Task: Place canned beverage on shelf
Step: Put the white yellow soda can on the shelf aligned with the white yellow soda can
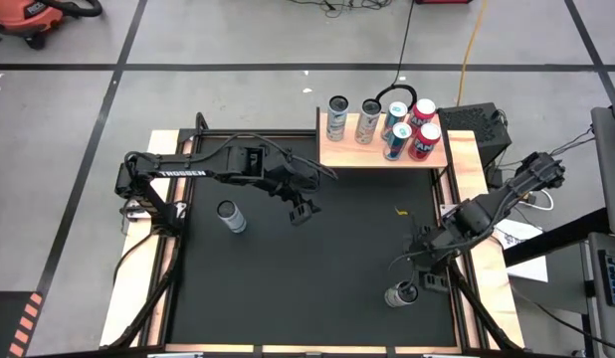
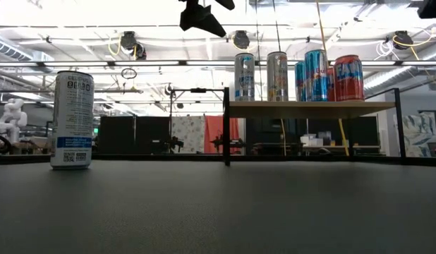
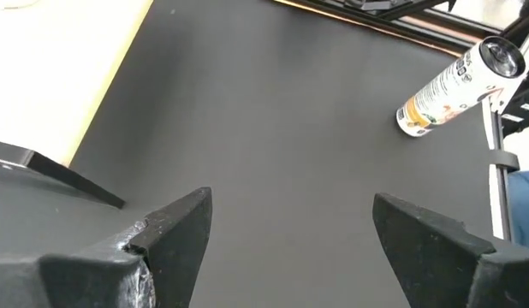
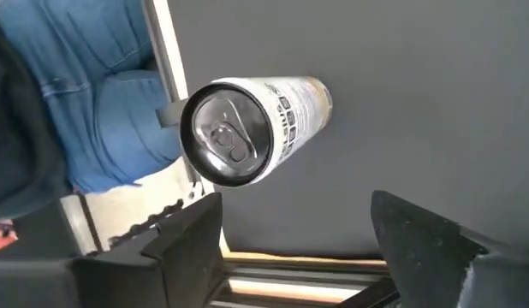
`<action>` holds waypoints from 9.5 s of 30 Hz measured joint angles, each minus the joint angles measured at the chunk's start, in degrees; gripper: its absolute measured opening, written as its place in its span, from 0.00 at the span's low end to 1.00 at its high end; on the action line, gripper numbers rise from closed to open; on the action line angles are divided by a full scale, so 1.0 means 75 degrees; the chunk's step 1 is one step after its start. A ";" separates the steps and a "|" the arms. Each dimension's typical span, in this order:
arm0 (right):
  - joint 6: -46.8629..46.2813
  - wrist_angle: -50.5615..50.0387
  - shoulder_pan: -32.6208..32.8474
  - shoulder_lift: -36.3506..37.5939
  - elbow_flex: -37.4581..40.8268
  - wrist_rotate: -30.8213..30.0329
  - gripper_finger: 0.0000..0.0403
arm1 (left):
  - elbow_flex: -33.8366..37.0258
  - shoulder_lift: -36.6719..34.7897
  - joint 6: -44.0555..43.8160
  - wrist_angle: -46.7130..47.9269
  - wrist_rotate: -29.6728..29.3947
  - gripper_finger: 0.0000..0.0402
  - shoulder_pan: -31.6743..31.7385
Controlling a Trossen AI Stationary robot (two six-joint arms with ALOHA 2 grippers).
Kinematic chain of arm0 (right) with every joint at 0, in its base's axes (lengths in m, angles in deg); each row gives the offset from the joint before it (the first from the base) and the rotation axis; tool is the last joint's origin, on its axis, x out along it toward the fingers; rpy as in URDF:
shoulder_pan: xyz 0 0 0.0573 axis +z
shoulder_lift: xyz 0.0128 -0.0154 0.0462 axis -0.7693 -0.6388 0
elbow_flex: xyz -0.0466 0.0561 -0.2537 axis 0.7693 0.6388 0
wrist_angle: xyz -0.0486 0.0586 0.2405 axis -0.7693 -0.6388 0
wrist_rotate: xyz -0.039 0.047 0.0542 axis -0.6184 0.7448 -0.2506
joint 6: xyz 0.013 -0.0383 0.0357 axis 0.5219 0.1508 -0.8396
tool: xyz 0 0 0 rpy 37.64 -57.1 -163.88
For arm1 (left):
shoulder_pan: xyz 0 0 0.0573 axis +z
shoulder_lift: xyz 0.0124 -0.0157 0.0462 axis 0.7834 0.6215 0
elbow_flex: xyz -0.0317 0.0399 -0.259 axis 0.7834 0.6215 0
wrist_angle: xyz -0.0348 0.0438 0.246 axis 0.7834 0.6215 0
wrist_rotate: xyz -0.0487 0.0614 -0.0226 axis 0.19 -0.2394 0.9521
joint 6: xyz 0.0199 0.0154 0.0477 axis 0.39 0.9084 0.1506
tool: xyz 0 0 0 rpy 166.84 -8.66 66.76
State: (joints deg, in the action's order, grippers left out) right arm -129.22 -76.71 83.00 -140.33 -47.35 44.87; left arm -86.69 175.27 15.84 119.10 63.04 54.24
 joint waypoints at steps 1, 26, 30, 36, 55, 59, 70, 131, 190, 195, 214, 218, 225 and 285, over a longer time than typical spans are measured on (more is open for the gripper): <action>-0.0160 0.0009 0.0073 -0.0031 0.0000 -0.0007 0.69 | 0.0000 0.0000 0.0030 -0.0006 -0.0001 0.80 -0.0001; -0.1605 0.0669 0.1579 -0.0331 -0.0003 -0.1947 0.69 | 0.0000 0.0000 -0.0035 0.0000 0.0000 0.80 0.0002; -0.1788 0.0705 0.1807 -0.0567 -0.0003 -0.2076 0.69 | 0.0000 0.0000 -0.0035 0.0000 0.0000 0.80 0.0002; -0.1893 0.1086 0.1988 -0.1077 -0.0003 -0.1995 0.69 | 0.0000 0.0000 -0.0033 0.0000 0.0000 0.80 0.0002; -0.1981 0.1370 0.2040 -0.1383 -0.0003 -0.2596 0.69 | 0.0000 0.0000 -0.0024 0.0002 0.0000 0.80 0.0002; -0.1972 0.1370 0.2040 -0.1576 -0.0020 -0.2621 0.69 | 0.0000 0.0000 -0.0023 0.0003 0.0000 0.80 0.0002; -0.2127 0.1425 0.2040 -0.1722 -0.0020 -0.3053 0.69 | 0.0000 0.0001 -0.0018 0.0003 0.0000 0.80 0.0002; 0.5369 -0.1620 -0.2793 -0.1459 -0.3786 -0.3926 0.55 | 0.0000 0.0000 -0.0018 0.0004 -0.0003 0.80 0.0001; 0.8737 -0.3146 -0.8120 -0.3773 -0.7061 -0.1460 0.57 | 0.0000 0.0000 0.0026 0.0303 -0.0292 0.80 -0.0001; 0.8732 -0.3191 -0.8132 -0.3910 -0.7061 -0.2246 0.57 | 0.0000 0.0000 0.0026 0.0426 -0.0294 0.80 -0.0001; 0.8601 -0.3203 -0.8419 -0.3899 -0.7058 -0.2178 0.59 | 0.0000 0.0000 0.0035 0.0420 -0.0326 0.80 -0.0001; 0.8659 -0.3206 -0.8419 -0.3899 -0.7058 -0.2193 0.59 | 0.0000 0.0000 0.0029 0.0417 -0.0326 0.80 -0.0007; 0.8703 -0.3203 -0.8427 -0.3899 -0.7055 -0.2193 0.59 | 0.0000 0.0000 0.0026 0.0409 -0.0326 0.80 -0.0004; 0.8056 -0.3203 -0.8463 -0.3998 -0.7050 -0.2181 0.59 | 0.0000 0.0000 0.0023 0.0411 -0.0365 0.80 -0.0007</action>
State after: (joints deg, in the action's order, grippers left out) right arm -68.80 -100.73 19.53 -170.31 -100.22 28.51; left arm -86.69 175.27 16.01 122.18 60.31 54.18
